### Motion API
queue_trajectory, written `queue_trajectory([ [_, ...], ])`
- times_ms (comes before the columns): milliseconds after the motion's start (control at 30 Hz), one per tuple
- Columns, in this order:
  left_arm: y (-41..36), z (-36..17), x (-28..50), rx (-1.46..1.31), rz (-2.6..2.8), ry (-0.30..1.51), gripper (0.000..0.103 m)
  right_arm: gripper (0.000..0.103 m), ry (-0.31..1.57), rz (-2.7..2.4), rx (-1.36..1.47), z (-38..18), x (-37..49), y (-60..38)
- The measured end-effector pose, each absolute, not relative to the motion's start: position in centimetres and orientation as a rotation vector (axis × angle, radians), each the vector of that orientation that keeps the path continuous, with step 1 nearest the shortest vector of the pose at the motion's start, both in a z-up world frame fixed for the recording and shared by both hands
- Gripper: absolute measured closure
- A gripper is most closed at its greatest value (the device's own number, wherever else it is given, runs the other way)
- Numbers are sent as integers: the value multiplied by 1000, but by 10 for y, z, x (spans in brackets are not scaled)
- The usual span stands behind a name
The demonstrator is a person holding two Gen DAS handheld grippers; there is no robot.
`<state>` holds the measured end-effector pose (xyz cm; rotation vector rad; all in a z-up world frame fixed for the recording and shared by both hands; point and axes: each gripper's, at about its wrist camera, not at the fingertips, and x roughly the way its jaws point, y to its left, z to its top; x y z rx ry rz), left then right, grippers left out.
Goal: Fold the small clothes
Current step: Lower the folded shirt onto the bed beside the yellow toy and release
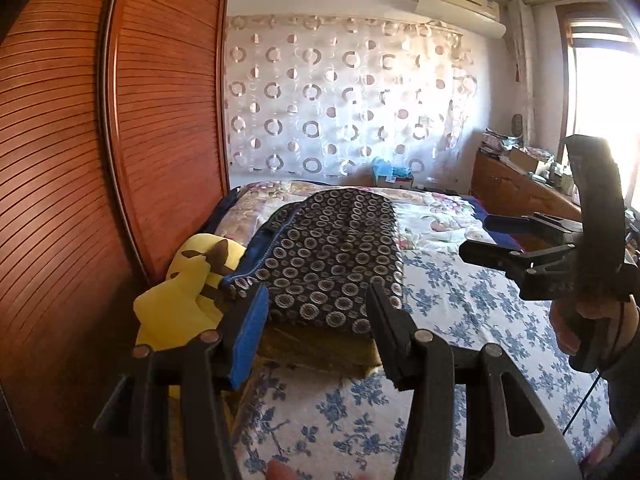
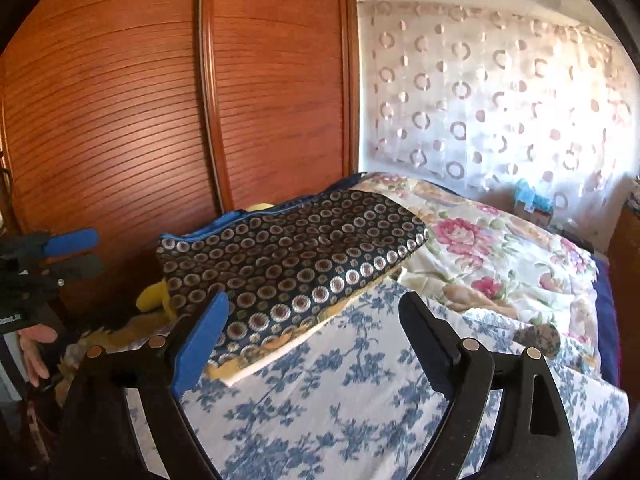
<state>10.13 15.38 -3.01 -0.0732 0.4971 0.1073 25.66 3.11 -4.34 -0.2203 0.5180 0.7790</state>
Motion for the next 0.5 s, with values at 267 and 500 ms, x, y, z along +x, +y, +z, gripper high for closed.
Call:
queue_trajectory([
  [267,129,-29,96,-29,58,506,53,14,487,744,-207,-36,229,11],
  [500,99,-25,98,-2,24,510,53,14,451,690,-172,-24,203,-22],
])
